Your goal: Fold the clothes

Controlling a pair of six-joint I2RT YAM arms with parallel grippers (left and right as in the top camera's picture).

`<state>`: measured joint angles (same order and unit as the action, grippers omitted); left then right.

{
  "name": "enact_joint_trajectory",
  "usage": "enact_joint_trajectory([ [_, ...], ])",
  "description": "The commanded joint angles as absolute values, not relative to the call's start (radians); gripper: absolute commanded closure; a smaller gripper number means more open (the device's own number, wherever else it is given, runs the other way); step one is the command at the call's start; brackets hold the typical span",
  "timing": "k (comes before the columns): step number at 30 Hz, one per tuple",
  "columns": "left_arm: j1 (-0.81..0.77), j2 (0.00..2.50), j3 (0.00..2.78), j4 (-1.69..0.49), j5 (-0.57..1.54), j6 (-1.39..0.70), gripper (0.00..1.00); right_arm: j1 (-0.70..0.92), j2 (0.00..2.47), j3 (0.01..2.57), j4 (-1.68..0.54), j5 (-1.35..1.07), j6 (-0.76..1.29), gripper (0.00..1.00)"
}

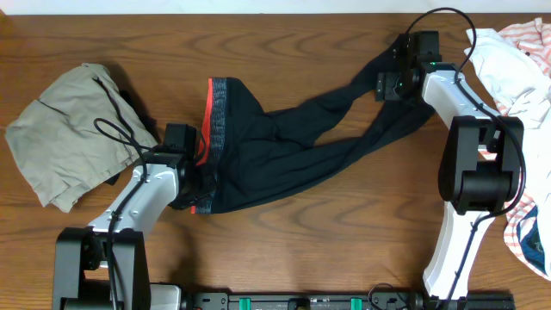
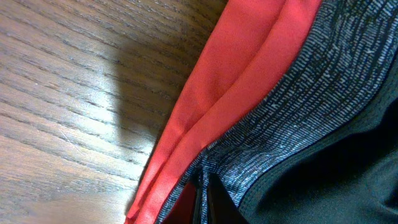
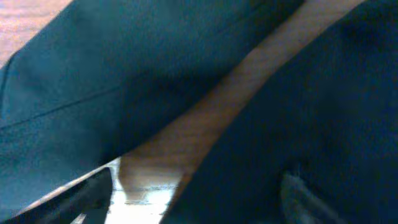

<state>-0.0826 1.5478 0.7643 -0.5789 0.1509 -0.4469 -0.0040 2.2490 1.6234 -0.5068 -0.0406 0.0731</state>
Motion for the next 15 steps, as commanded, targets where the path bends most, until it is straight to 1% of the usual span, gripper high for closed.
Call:
enact_joint_trajectory([
  [1, -0.084, 1.551, 0.755, -0.581, 0.149, -0.438, 0.94, 0.004, 2.315, 1.621, -0.516, -0.057, 0.101, 0.5],
  [2, -0.084, 1.551, 0.755, -0.581, 0.149, -0.438, 0.94, 0.004, 2.315, 1.621, -0.516, -0.057, 0.101, 0.66],
  [3, -0.084, 1.551, 0.755, -0.581, 0.149, -0.438, 0.94, 0.004, 2.313, 1.621, -0.516, -0.057, 0.102, 0.78],
  [4, -0.084, 1.551, 0.755, -0.581, 0.149, -0.438, 0.94, 0.004, 2.311, 1.621, -0.517, -0.057, 0.112, 0.88],
  [5, -0.084, 1.551, 0.755, -0.581, 0.148, -0.438, 0.94, 0.004, 2.307, 1.621, -0.518, -0.057, 0.117, 0.94],
  [7, -0.084, 1.551, 0.755, -0.581, 0.146, -0.438, 0.94, 0.003, 2.292, 1.621, -0.526, -0.057, 0.119, 0.98],
  [8, -0.084, 1.551, 0.755, -0.582, 0.146, -0.438, 0.94, 0.003, 2.273, 1.622, -0.535, -0.057, 0.119, 0.98],
  [10, -0.084, 1.551, 0.755, -0.585, 0.146, -0.438, 0.94, 0.001, 2.238, 1.623, -0.552, -0.057, 0.118, 0.97],
  [13, -0.084, 1.551, 0.755, -0.588, 0.146, -0.438, 0.94, -0.011, 2.155, 1.623, -0.606, -0.057, 0.118, 0.92],
  [15, -0.084, 1.551, 0.755, -0.585, 0.146, -0.438, 0.94, -0.026, 2.091, 1.623, -0.664, -0.057, 0.119, 0.93],
])
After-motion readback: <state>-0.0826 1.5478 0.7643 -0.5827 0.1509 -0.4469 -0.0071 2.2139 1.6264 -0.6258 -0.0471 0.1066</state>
